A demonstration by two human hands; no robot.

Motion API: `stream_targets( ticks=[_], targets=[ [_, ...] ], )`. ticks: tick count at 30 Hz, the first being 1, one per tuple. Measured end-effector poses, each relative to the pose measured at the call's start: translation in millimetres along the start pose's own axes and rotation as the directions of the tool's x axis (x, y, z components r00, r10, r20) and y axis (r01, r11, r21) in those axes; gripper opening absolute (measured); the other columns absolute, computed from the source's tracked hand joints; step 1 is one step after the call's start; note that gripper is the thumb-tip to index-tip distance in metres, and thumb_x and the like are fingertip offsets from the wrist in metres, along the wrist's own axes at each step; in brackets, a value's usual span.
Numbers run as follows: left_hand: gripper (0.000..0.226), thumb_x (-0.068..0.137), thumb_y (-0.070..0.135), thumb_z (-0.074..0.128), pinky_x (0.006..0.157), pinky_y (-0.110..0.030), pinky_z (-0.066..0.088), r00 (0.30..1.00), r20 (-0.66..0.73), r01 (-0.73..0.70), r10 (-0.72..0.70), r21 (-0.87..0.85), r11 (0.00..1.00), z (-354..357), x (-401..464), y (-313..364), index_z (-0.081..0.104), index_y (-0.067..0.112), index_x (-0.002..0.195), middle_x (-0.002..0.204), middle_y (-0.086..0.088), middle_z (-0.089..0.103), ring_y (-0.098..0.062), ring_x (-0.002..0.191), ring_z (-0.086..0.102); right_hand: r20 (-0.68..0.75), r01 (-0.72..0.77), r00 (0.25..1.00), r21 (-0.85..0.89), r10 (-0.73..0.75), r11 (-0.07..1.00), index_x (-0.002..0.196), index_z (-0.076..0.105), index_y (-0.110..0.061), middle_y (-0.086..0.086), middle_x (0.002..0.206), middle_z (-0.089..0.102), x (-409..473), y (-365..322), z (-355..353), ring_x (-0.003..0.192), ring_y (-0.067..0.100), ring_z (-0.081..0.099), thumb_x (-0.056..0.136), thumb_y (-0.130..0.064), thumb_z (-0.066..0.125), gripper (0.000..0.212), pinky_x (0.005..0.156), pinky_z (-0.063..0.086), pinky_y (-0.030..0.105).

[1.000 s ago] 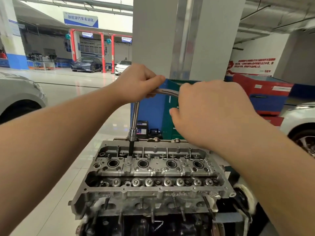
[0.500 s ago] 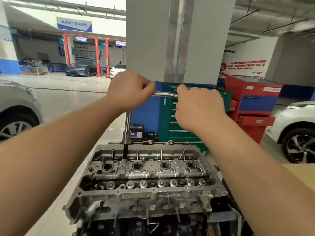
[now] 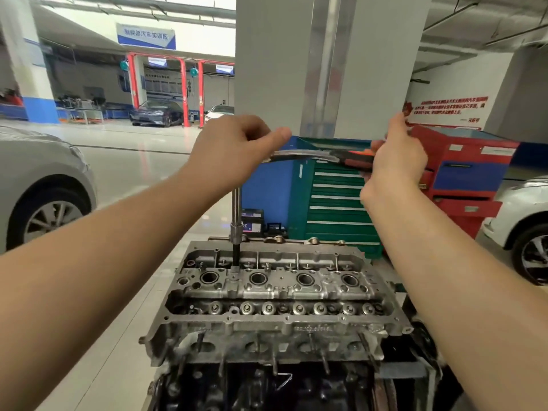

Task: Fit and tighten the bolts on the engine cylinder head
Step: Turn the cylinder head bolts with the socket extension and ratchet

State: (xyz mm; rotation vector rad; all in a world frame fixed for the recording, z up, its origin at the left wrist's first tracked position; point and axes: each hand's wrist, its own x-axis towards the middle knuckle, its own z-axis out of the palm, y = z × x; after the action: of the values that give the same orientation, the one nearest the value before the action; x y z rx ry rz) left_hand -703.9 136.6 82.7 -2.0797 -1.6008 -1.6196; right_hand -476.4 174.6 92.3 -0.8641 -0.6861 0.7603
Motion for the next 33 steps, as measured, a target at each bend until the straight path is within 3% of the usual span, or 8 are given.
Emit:
stream_targets(
  ticks=[3,11,16,19,23,27,30,33],
  targets=[
    [0.040,0.090,0.054,0.075,0.064,-0.035,0.064,0.961,0.039,0.243,-0.274,-0.590,0.770,23.6,-20.6,-5.8,0.064,0.022,0.111,0.102,-0.003,0.068,-0.017,0.070,0.072,0.042,-0.460,0.884,0.250,0.465,0.852,0.094,0.060,-0.019,0.004,0.099,0.069,16.3,15.0,19.5,0.085,0.024,0.069,0.093,-0.061,0.063,0.042,0.077,0.063,0.044],
    [0.026,0.081,0.027,0.070,0.054,-0.034,0.032,0.926,0.013,0.303,-0.377,-0.620,0.724,67.4,-45.4,-32.3,0.046,0.024,0.073,0.057,0.012,0.041,-0.013,0.054,0.035,0.686,-0.773,0.517,0.118,0.512,0.623,0.130,0.051,0.000,0.021,0.100,0.071,-11.7,42.4,68.9,0.088,0.036,0.072,0.109,-0.048,0.041,0.053,0.097,0.055,0.053],
    [0.026,0.086,0.013,0.066,0.043,-0.025,0.026,0.894,0.086,0.387,-0.440,-0.644,0.660,63.7,-32.7,-38.5,0.044,0.017,0.073,0.049,0.005,0.036,-0.014,0.043,0.030,0.620,-0.636,0.712,0.369,0.330,0.677,0.115,0.059,-0.003,0.014,0.085,0.073,-61.1,30.7,54.9,0.097,0.034,0.074,0.105,-0.019,0.055,0.020,0.097,0.057,0.050],
    [0.032,0.097,0.023,0.065,0.042,-0.025,0.029,0.887,0.121,0.417,-0.446,-0.625,0.659,63.8,-28.4,-41.7,0.048,0.014,0.071,0.050,0.003,0.040,-0.013,0.043,0.033,0.429,-0.230,0.903,0.498,-0.007,0.836,0.101,0.056,-0.008,0.016,0.088,0.070,-118.9,41.1,40.0,0.099,0.028,0.073,0.095,-0.003,0.062,0.009,0.095,0.059,0.042],
    [0.030,0.097,0.027,0.069,0.066,-0.033,0.057,0.940,0.064,0.299,-0.335,-0.629,0.718,66.2,-32.1,-39.4,0.062,-0.002,0.102,0.090,-0.017,0.067,-0.023,0.074,0.059,0.473,0.275,0.766,0.372,-0.436,0.886,0.095,0.059,-0.009,-0.013,0.078,0.065,-162.2,55.6,41.8,0.077,0.000,0.063,0.099,-0.014,0.063,0.007,0.071,0.050,0.014],
    [0.043,0.102,0.035,0.064,0.038,-0.022,0.032,0.898,0.176,0.415,-0.403,-0.645,0.642,51.9,-35.5,-46.5,0.056,0.014,0.065,0.055,-0.011,0.048,-0.021,0.047,0.039,0.435,-0.174,0.896,0.537,-0.094,0.825,0.087,0.055,-0.010,0.008,0.065,0.059,-116.6,44.1,69.0,0.065,0.023,0.061,0.100,-0.017,0.052,0.014,0.075,0.058,0.036],
    [0.050,0.100,0.035,0.068,0.039,-0.021,0.023,0.898,0.290,0.439,-0.332,-0.661,0.609,54.5,-37.3,-44.8,0.042,0.028,0.057,0.048,0.004,0.034,-0.013,0.040,0.023,0.516,-0.612,0.780,0.516,0.354,0.599,0.077,0.046,-0.013,0.002,0.052,0.042,-68.6,39.1,87.2,0.047,0.021,0.044,0.102,-0.017,0.044,0.025,0.070,0.057,0.038],
    [0.047,0.097,0.036,0.069,0.039,-0.021,0.023,0.904,0.297,0.427,-0.307,-0.663,0.614,62.4,-35.5,-43.4,0.043,0.028,0.060,0.050,0.003,0.033,-0.013,0.041,0.022,0.566,-0.657,0.724,0.393,0.394,0.643,0.070,0.039,-0.017,-0.001,0.050,0.033,-53.5,38.8,94.7,0.044,0.018,0.036,0.104,-0.015,0.041,0.035,0.065,0.052,0.036]
  ],
)
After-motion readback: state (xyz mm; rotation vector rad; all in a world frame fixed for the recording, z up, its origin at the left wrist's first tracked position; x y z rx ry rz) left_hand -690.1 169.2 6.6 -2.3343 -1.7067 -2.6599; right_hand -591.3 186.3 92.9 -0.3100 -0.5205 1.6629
